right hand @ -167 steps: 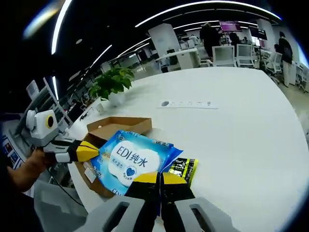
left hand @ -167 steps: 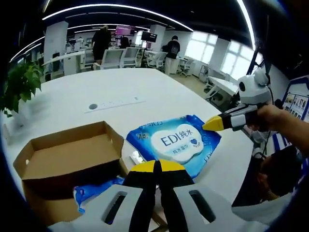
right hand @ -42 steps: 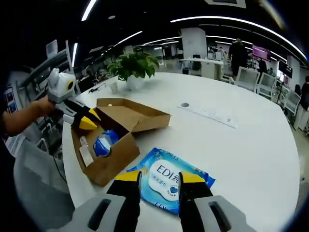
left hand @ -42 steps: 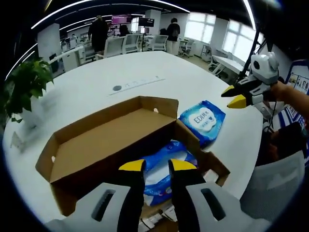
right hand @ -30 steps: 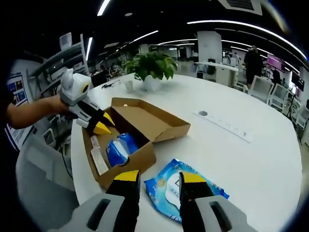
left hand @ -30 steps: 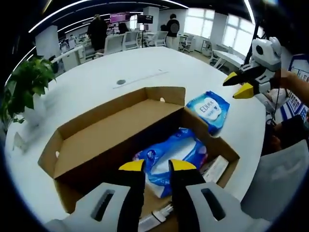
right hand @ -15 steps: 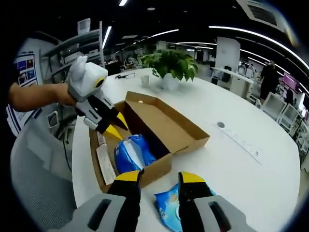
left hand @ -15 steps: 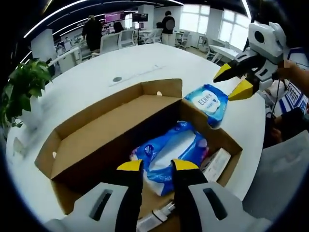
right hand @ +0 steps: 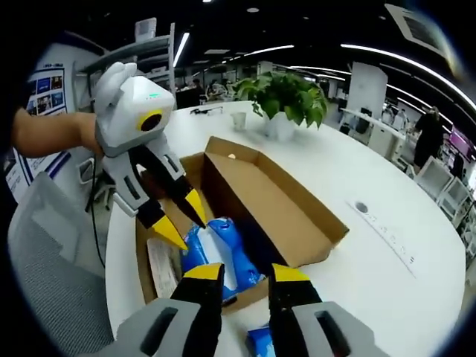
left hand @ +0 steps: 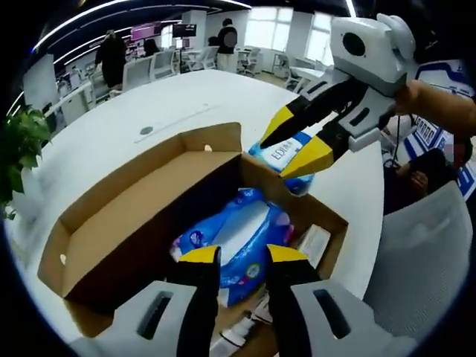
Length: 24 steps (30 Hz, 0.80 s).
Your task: Operate the shoe box by opening the lid, removing the specified soft item, and placing it in the target area until the item is outside and the box remains undamaged.
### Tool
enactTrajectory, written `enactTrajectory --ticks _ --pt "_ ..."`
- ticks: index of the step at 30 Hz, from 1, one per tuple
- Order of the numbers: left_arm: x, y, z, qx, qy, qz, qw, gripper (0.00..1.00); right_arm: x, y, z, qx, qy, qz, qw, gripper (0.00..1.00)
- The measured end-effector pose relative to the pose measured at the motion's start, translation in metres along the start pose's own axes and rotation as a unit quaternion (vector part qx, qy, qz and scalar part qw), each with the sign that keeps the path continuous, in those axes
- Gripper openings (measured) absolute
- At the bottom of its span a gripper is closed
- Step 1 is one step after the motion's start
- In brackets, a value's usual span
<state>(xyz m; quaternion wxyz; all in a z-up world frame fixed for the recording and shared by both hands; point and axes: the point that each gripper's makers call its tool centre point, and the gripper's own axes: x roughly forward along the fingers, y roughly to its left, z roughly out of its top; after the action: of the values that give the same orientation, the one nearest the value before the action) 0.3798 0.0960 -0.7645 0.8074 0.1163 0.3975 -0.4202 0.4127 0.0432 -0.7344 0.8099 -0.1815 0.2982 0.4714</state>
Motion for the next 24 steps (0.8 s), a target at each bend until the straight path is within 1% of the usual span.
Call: enactTrajectory --ticks 4,6,9,11,13,16,18,21,24 --pt "0.005 0.002 -0.004 0.014 0.015 -0.008 0.9998 0.21 0.01 0.001 0.0 -0.014 0.009 -0.002 0.9999 0.18" --pt "0.008 0.003 -0.003 0.02 0.016 -0.01 0.9996 0.2 0.016 0.002 0.0 -0.017 0.013 -0.002 0.9998 0.17" --pt "0.011 0.003 -0.005 0.021 0.022 -0.013 0.9994 0.2 0.024 0.004 -0.001 -0.015 0.02 -0.002 0.9997 0.15" --pt "0.014 0.005 -0.007 0.016 0.028 -0.02 0.9993 0.2 0.03 0.007 -0.001 -0.015 0.022 -0.001 0.9996 0.14" --pt "0.016 0.004 -0.009 0.012 0.028 -0.027 0.9992 0.2 0.037 0.011 -0.005 -0.017 0.032 0.003 0.9993 0.14" --pt "0.019 0.003 -0.01 0.009 0.025 -0.035 0.999 0.21 0.045 0.013 -0.012 -0.019 0.051 -0.003 0.9985 0.13" --pt "0.021 0.002 -0.012 0.017 0.02 -0.038 0.9989 0.21 0.049 0.014 -0.015 -0.013 0.061 -0.009 0.998 0.12" --pt "0.022 0.002 -0.015 0.026 0.02 -0.04 0.9987 0.18 0.054 0.016 -0.018 -0.014 0.064 -0.012 0.9978 0.07" --pt "0.022 0.004 -0.018 0.041 0.026 -0.035 0.9982 0.12 0.056 0.014 -0.021 -0.019 0.07 -0.02 0.9971 0.01"
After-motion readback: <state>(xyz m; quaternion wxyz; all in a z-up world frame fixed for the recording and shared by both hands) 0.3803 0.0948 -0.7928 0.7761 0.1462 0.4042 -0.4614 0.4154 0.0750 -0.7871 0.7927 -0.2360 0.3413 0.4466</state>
